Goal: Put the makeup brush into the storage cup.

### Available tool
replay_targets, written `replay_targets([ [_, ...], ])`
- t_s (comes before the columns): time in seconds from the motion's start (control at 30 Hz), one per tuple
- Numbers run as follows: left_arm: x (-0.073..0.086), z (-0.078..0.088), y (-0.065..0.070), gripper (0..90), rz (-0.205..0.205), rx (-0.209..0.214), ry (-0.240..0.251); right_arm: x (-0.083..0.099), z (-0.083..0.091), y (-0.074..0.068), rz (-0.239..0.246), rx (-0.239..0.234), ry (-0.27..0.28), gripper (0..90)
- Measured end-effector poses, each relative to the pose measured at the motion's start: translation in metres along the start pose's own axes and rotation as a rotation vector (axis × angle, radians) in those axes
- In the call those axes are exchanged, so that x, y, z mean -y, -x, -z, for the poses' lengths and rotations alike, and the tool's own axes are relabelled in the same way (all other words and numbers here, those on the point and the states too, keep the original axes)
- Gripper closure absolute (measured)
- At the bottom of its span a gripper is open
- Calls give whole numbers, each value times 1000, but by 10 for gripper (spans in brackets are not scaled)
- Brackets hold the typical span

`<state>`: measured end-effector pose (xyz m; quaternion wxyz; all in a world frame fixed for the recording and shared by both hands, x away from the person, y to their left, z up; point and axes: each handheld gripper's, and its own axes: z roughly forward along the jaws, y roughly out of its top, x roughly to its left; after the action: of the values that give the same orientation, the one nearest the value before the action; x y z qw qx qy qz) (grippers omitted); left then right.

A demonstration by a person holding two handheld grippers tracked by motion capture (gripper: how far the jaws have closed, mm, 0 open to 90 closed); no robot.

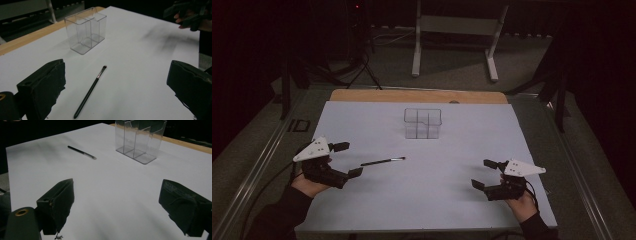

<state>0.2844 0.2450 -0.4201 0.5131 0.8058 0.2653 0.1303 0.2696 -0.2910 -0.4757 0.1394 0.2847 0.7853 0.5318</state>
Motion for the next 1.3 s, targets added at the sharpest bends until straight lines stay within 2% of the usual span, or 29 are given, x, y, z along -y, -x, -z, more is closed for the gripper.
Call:
replay_targets([
  [0.1, -5, -5, -4, 34, -14, 0, -37, 0, 0, 0, 0, -3, -3, 129],
  [0.3, -10, -10, -9, 34, -31, 4, -73, 0, -1, 0, 1, -4, -3, 129],
  [0.4, -15, -16, -13, 34, -54, 14, -121, 0, -1, 0, 0, -4, -3, 129],
  [0.47, -16, -17, -14, 35, -57, 14, -132, 0, -1, 0, -1, -5, -2, 129],
  [0.6, -22, -26, -19, 35, -78, 27, -197, 0, -1, 0, 0, -5, -4, 129],
  [0.83, -26, -40, -24, 46, -111, 41, -274, 0, -1, 0, -2, -8, -5, 132],
  [1.3, -35, -63, -26, 47, -157, 82, -403, 0, -1, 0, 1, -10, -3, 132],
])
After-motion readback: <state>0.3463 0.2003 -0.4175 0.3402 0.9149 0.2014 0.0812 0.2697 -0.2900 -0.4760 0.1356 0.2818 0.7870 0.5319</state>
